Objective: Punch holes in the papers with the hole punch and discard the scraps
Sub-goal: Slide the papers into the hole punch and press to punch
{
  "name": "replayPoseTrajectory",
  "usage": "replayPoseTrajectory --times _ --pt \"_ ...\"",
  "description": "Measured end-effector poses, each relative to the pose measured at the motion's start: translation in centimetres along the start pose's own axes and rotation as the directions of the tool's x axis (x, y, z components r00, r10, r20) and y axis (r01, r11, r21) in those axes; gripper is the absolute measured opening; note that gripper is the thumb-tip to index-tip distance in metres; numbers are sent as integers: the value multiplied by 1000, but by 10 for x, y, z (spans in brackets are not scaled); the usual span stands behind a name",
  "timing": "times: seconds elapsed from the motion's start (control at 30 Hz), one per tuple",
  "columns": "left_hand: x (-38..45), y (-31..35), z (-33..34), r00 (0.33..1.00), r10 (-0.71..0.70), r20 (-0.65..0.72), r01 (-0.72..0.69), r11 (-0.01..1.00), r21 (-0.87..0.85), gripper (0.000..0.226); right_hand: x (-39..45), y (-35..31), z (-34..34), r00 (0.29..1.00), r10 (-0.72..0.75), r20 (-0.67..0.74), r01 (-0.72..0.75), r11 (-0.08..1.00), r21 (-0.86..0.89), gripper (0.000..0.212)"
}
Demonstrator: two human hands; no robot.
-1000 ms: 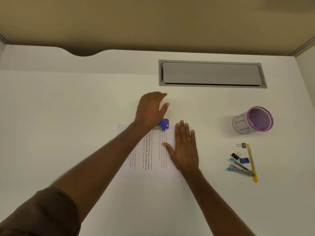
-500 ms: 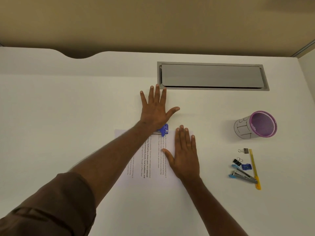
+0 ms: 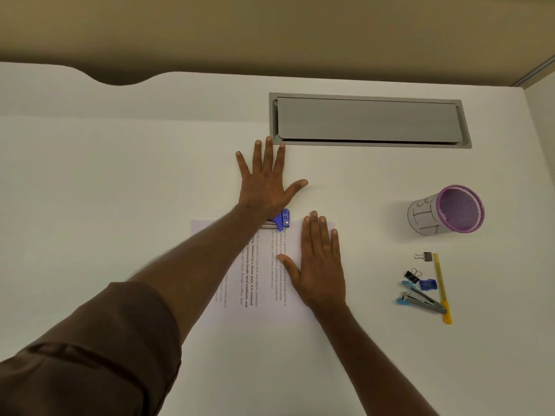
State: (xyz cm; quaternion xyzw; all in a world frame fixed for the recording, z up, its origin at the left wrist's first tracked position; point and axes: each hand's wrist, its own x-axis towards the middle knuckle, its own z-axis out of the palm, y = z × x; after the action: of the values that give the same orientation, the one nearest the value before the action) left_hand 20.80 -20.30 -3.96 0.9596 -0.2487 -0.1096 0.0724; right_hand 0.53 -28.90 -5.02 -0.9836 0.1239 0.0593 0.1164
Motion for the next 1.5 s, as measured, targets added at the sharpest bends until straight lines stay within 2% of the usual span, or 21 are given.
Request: replayPoseTrajectory --times 0.33,0.63,0.87,1.0,1.1,1.3,1.5 --pt "-1 1 -7 1000 -29 -3 29 999 -23 106 1 -1 -1 1000 -6 1 6 1000 27 89" --pt "-8 4 -19 996 31 -80 -32 999 -16 102 1 -1 1 1000 -1 5 0 999 50 89" --pt "-15 10 -31 1000 -3 -25 3 1000 -23 103 1 -1 0 1000 -3 -4 3 999 51 89" --pt "-24 6 -46 999 12 -43 -15 998 -55 101 0 -1 2 1000 -9 -10 9 999 53 88" --pt "-48 -13 -57 997 -16 -81 6 991 -131 101 0 0 2 1000 -13 -16 14 999 39 88" --pt "-148 -76 -49 980 -173 -98 132 935 -328 95 -2 2 -3 998 -38 -42 39 999 28 86" --pt "-229 -102 -38 971 -225 -82 192 936 -294 72 -9 0 -25 987 -55 -148 80 983 167 79"
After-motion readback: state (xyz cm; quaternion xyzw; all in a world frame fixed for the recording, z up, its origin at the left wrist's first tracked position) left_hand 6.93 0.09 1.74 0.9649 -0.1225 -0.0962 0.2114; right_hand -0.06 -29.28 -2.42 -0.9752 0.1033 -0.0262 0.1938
